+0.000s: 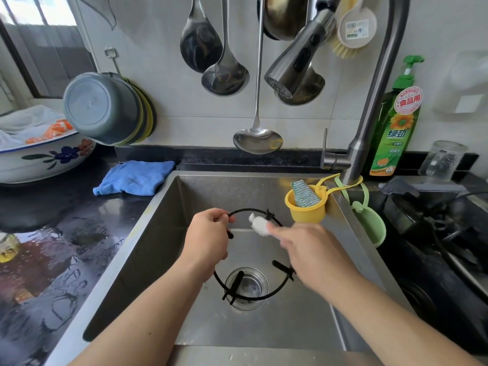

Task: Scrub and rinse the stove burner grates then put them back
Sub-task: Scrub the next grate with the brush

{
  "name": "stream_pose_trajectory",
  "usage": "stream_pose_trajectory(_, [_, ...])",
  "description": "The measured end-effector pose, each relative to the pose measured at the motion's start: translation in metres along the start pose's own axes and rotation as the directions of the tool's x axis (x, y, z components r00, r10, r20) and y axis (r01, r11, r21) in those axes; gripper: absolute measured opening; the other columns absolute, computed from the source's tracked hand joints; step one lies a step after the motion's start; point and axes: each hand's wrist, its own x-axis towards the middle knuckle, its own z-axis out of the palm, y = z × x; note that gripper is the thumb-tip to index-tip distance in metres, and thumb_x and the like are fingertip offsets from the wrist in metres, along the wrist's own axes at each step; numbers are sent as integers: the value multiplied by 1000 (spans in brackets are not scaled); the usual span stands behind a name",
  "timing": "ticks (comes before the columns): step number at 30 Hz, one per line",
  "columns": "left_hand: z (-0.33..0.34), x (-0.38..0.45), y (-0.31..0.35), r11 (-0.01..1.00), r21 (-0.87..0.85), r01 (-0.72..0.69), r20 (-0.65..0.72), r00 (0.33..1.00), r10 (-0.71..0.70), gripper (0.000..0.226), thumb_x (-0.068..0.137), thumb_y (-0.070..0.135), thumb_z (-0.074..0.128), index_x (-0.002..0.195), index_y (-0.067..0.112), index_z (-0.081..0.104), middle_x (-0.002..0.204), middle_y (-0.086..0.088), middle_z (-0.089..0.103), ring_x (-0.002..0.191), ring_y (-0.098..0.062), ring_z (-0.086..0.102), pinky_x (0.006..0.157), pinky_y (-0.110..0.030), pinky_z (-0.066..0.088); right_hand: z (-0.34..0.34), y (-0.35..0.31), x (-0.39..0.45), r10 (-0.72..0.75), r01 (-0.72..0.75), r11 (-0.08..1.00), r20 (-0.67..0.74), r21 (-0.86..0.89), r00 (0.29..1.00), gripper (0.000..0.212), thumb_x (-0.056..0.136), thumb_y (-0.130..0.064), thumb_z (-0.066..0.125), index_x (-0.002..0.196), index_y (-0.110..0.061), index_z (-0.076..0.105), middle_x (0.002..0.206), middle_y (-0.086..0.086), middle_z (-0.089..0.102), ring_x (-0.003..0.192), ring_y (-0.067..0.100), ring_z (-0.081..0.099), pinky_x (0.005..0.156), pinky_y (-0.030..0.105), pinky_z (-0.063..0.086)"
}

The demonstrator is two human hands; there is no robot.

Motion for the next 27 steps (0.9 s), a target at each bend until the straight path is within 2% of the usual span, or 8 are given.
stream_pose_trajectory(1, [0, 0, 0, 1000, 0, 4, 2, 1000, -4, 28, 107, 15, 46, 95, 15, 72, 88, -9, 64, 65, -19, 50, 42, -25, 39, 0, -1, -1, 1, -1, 1000, 5, 4, 1000, 54, 102, -16, 50, 139, -55, 48, 82, -7, 54, 68, 14, 52, 56, 35, 43])
stream_pose_trajectory(4, [0, -1, 2, 1000, -16, 7, 11, 1000, -7, 29, 107, 16, 46, 94, 15, 72, 85, -10, 61, 63, -19, 48, 42, -25, 39, -4, 15, 14, 75, -75, 997, -152, 3, 986, 49, 101, -18, 53, 141, -48, 51, 87, -4, 61, 72, 18, 55, 59, 40, 50])
stream_pose_trajectory(8, [-1, -2, 1, 1000, 18, -13, 3, 1000, 13, 30, 107, 17, 46, 94, 15, 72, 82, -9, 61, 62, -19, 50, 43, -26, 39, -1, 1, -2, 38, -38, 999, 3, 30, 999, 49, 103, -19, 52, 140, -51, 49, 75, -11, 49, 65, 10, 48, 52, 30, 39])
stream_pose_trajectory(13, [3, -5, 2, 999, 15, -33, 25, 999, 33, 29, 108, 19, 45, 95, 15, 72, 83, -9, 60, 64, -19, 52, 42, -24, 41, -10, 16, 15, 190, -184, 982, -185, 47, 964, 47, 101, -16, 54, 140, -43, 56, 88, -3, 60, 72, 16, 54, 56, 30, 43])
stream_pose_trajectory(17, [1, -3, 3, 999, 15, -43, -3, 999, 43, 29, 107, 19, 46, 94, 18, 72, 92, -9, 66, 66, -18, 54, 44, -26, 44, -8, 16, 4, 207, -190, 976, -183, 103, 961, 49, 102, -18, 50, 141, -47, 51, 86, -1, 58, 70, 17, 51, 58, 31, 40])
stream_pose_trajectory(20, [0, -4, 3, 998, 39, -44, -9, 999, 45, 30, 108, 20, 45, 94, 17, 71, 86, -10, 64, 64, -18, 53, 44, -26, 45, -6, 6, 0, 173, -160, 980, -102, 122, 980, 51, 103, -19, 48, 143, -49, 46, 78, -5, 52, 63, 11, 46, 52, 29, 39])
stream_pose_trajectory(25, [4, -9, 5, 995, 68, -78, 13, 997, 77, 30, 108, 19, 45, 95, 16, 71, 80, -8, 62, 52, -18, 49, 40, -23, 41, -5, 11, 15, 177, -167, 983, -149, 74, 973, 52, 101, -17, 50, 144, -48, 47, 94, 5, 63, 76, 23, 51, 65, 37, 49])
stream_pose_trajectory(27, [4, -11, 4, 994, 71, -77, 20, 997, 76, 30, 107, 18, 45, 94, 16, 72, 77, -8, 61, 52, -17, 48, 40, -23, 41, -4, 12, 8, 185, -179, 982, -113, 63, 976, 52, 101, -17, 49, 144, -48, 47, 89, 2, 60, 71, 21, 50, 60, 37, 44])
